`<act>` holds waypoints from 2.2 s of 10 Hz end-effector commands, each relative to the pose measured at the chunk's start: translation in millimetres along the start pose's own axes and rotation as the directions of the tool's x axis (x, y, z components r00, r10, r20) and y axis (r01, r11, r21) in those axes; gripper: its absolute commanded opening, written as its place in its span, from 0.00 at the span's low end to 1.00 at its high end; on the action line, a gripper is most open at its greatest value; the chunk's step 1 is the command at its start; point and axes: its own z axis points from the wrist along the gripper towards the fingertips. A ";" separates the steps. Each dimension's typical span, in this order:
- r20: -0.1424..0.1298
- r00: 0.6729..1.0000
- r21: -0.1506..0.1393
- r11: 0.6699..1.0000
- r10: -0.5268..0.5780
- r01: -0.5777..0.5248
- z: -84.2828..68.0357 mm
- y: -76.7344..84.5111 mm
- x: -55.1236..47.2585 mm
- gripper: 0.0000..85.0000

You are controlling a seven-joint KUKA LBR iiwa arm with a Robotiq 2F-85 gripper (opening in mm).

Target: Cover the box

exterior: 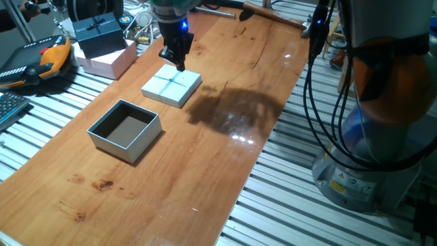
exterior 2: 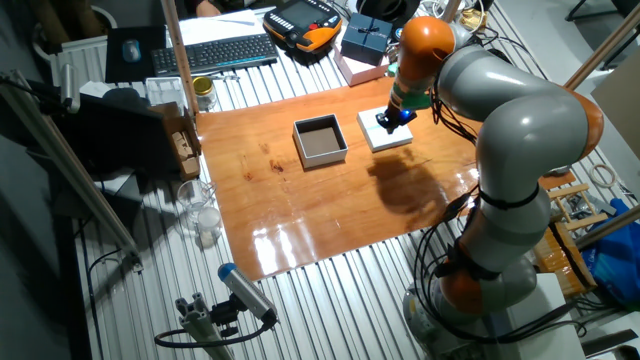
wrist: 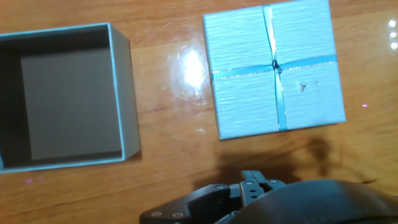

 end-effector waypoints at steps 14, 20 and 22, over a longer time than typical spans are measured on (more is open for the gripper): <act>0.031 0.999 0.051 0.999 0.015 -0.016 -6.7 2.7 -20.0 0.00; 0.044 0.999 0.016 1.000 -0.003 0.002 4.8 -12.8 -20.4 0.00; 0.044 0.999 0.016 1.000 -0.006 0.005 4.4 -17.2 -20.0 0.00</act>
